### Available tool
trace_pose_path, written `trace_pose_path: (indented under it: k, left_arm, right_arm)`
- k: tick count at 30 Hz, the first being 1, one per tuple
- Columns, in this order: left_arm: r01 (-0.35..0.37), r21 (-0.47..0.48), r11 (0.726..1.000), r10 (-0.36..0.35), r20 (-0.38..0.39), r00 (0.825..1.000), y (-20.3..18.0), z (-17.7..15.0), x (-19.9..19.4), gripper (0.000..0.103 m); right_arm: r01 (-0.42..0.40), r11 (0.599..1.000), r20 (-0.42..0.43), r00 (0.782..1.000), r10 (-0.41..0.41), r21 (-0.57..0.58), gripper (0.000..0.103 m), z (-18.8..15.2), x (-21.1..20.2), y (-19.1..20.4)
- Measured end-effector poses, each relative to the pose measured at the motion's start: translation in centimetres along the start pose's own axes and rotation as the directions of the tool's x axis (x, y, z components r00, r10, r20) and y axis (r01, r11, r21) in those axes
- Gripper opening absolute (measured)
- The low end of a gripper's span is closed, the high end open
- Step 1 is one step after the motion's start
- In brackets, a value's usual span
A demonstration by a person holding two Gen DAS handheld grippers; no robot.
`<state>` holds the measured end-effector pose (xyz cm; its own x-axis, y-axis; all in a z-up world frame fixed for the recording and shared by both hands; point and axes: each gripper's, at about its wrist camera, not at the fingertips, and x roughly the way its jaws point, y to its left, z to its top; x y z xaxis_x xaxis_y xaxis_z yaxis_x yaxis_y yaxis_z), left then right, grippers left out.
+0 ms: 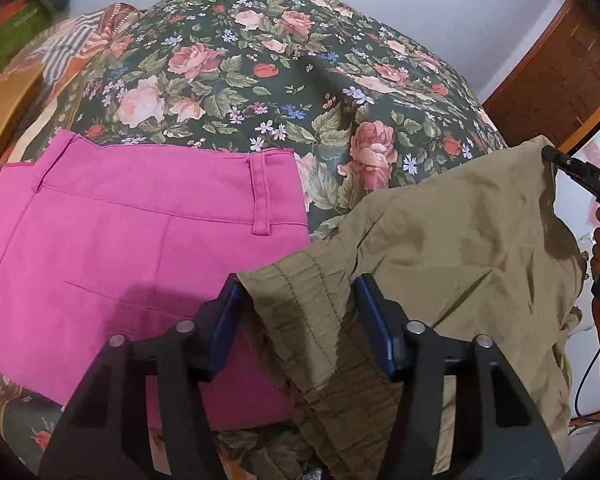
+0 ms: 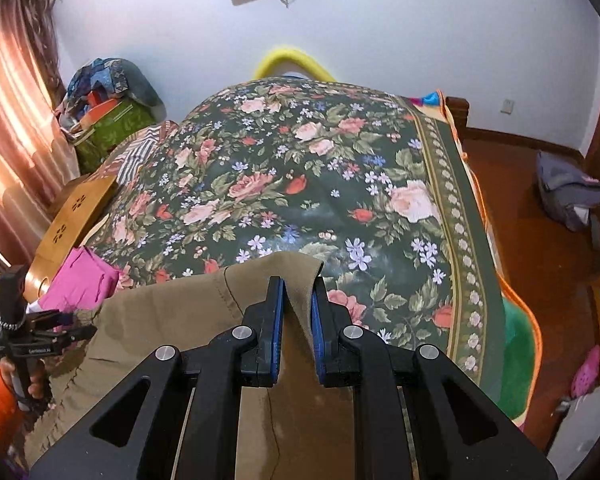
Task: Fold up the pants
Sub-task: 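Lift the waistband with the left gripper while the right gripper holds the pant leg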
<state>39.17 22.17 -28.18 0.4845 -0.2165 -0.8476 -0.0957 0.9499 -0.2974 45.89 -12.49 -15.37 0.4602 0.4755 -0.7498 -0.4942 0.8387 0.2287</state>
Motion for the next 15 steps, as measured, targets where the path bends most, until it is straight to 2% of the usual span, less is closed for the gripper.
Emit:
trace_pose_path:
  k: [3, 6, 9, 15]
  left_arm:
    - [-0.004, -0.021, 1.000, 0.004, -0.001, 1.000, 0.2, 0.3, -0.3, 0.048]
    - [-0.001, 0.012, 1.000, 0.000, 0.015, 1.000, -0.8, 0.4, -1.5, 0.041]
    - [-0.056, 0.081, 0.995, 0.050, 0.072, 0.996, -2.7, 0.5, -3.5, 0.040]
    - [-0.073, 0.087, 0.994, 0.058, 0.168, 0.984, -4.1, 1.7, -8.4, 0.040]
  right_arm:
    - [-0.001, 1.000, -0.003, 1.000, 0.001, 0.002, 0.012, -0.2, -0.1, -0.2]
    - [-0.007, 1.000, 0.005, 1.000, 0.007, 0.002, 0.012, 0.1, -0.7, -0.1]
    - [0.011, 1.000, 0.041, 0.999, -0.010, -0.022, 0.012, 0.7, -2.1, 0.4]
    - [0.028, 0.999, 0.122, 0.992, -0.023, -0.035, 0.012, 2.7, -5.4, 1.5]
